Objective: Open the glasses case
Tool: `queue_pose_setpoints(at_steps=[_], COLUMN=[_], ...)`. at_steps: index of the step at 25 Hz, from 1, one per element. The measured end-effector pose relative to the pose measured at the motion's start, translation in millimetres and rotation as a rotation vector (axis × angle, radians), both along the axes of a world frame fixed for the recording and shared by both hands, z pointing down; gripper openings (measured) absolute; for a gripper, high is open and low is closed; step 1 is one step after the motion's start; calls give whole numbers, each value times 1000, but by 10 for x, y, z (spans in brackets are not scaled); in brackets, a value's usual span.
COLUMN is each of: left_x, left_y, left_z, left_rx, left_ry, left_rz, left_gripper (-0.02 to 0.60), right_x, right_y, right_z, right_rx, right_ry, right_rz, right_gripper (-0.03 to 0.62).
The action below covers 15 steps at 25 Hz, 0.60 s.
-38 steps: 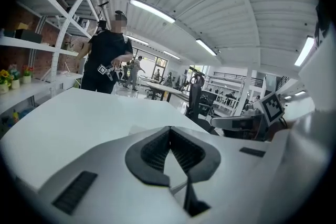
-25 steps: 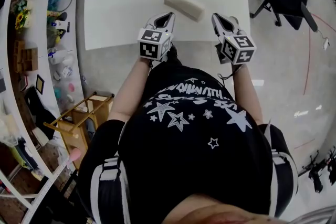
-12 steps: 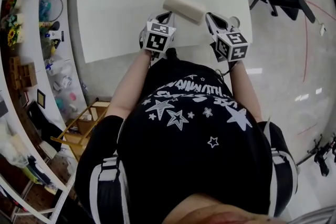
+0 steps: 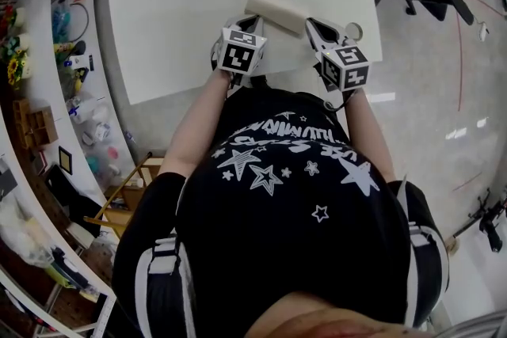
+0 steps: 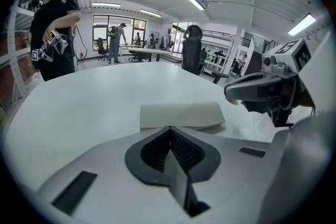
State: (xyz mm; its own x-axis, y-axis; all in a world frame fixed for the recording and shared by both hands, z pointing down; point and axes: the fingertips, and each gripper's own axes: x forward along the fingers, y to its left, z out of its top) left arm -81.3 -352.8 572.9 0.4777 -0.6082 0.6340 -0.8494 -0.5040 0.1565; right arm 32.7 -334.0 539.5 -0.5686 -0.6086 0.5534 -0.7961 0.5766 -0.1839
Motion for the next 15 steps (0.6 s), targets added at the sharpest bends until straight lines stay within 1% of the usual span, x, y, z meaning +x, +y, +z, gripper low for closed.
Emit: queue_pose_setpoints(at_steps=[3,5,9,13,14,15], left_x=[16,5,-20,3,10,15], left_y=[-44,-49,-13,-16,-19,-23], left_z=[-3,1,47,47,46,45], left_rx=[19,15,-20,-21,-22,-22], left_ry=[-3,0,5,7,7,7], left_rz=[15,11,1,4,4,4], left_gripper=[12,12,12,12,12,12], right_x=[-2,-13,-62,-82,-96,-117], right_y=[-6,6,51,47,41,37], right_z=[20,42,106,137,137,137], right_rx=[-1,-3,-6,40,58,75], right_ry=[10,27,89,163,180,195], right_rz=[4,-3,-49,-106,-125,-146], right_gripper=[9,9,9,15,38,75])
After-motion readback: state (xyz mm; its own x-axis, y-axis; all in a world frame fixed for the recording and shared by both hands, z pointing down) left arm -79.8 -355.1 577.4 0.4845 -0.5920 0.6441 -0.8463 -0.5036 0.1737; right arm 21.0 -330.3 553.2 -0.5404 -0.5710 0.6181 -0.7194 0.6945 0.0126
